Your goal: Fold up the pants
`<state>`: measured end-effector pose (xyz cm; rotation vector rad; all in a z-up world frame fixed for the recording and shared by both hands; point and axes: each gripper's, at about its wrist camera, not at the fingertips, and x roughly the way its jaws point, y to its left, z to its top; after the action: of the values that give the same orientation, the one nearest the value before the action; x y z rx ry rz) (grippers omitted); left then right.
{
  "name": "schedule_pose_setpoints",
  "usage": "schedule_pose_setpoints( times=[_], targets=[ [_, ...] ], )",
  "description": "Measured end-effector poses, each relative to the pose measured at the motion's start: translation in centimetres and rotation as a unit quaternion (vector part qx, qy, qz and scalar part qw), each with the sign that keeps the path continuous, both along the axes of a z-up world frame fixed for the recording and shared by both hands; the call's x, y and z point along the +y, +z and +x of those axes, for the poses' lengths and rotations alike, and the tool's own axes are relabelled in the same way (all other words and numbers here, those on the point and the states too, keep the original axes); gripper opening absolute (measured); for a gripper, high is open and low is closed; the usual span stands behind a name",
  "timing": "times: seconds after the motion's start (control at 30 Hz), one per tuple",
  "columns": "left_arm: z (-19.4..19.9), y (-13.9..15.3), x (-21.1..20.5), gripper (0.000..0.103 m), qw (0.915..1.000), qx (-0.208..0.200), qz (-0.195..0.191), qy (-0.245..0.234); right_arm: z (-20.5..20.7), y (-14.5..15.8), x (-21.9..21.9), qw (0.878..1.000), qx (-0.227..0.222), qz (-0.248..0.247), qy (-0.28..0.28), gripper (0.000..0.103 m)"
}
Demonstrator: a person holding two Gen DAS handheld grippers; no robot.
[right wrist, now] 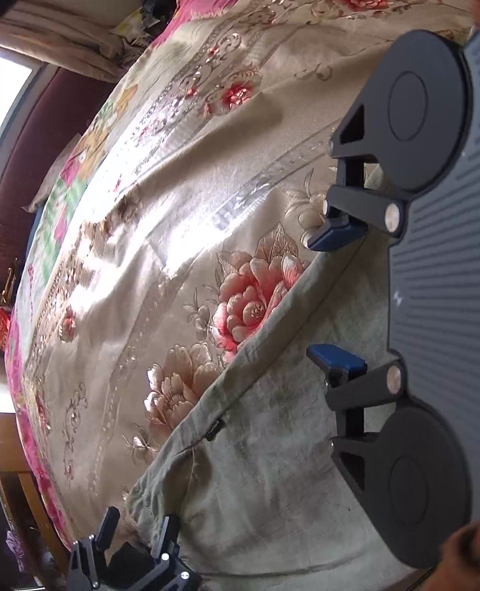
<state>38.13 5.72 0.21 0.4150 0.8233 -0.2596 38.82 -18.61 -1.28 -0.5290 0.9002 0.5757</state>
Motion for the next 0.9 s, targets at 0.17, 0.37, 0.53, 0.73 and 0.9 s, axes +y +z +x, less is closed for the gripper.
schedule_pose_setpoints(
  times=[0.17, 0.37, 0.53, 0.73, 0.9],
  targets=[
    [2.2, -1.6, 0.8, 0.103, 0.999, 0.042, -0.011, 0.005, 0.9, -0.9, -0.7, 1.0, 0.008, 0.022, -0.014, 0.06],
    [2.9, -1.7, 1.7, 0.103, 0.9975, 0.064, -0.023, 0.018, 1.1, -0.7, -0.2, 1.0, 0.006, 0.006, -0.003, 0.059],
    [2.8, -1.2, 1.6, 0.07, 0.9968, 0.068, -0.032, 0.028, 0.1, -0.4, 0.9, 1.0, 0.019, 0.006, -0.008, 0.005],
    [1.1, -0.2, 0.2, 0.037, 0.9986, 0.048, 0.007, 0.021, -2.5, 2.9, 0.9, 0.999, -0.016, 0.023, -0.022, 0.002],
    [-2.4, 3.0, -0.3, 0.031, 0.9998, 0.005, -0.003, 0.019, -7.1, 8.2, 0.1, 0.997, -0.056, 0.052, -0.019, 0.002]
  ],
)
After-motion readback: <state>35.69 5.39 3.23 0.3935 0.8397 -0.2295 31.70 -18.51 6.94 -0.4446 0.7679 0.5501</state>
